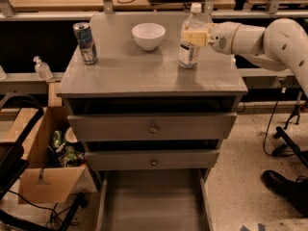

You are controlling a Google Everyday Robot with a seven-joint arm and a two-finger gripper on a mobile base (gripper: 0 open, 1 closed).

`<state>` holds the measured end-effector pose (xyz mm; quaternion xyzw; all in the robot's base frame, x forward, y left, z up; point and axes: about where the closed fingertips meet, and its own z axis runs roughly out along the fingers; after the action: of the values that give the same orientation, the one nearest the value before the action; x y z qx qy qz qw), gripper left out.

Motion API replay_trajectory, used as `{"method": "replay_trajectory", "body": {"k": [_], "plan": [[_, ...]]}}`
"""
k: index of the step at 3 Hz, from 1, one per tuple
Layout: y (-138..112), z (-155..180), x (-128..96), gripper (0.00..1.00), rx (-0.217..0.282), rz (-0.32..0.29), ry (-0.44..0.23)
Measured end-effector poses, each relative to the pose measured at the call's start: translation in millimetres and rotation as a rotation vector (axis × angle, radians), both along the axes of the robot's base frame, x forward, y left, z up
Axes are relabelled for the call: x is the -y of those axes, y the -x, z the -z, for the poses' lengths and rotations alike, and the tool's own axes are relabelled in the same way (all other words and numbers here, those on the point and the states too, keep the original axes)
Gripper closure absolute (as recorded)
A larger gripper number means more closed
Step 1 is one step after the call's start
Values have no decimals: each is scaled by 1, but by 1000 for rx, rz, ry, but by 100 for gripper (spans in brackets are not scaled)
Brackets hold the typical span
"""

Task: Place blue plastic bottle into bottom drawer

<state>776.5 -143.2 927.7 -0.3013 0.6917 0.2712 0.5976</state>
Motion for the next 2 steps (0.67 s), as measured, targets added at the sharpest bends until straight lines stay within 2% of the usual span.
{"method": "replay_trajectory", "body": {"k": [1, 2], "plan": [[0, 0, 0, 100, 0, -1, 0], [13, -43, 9, 100, 49, -4, 33]]}}
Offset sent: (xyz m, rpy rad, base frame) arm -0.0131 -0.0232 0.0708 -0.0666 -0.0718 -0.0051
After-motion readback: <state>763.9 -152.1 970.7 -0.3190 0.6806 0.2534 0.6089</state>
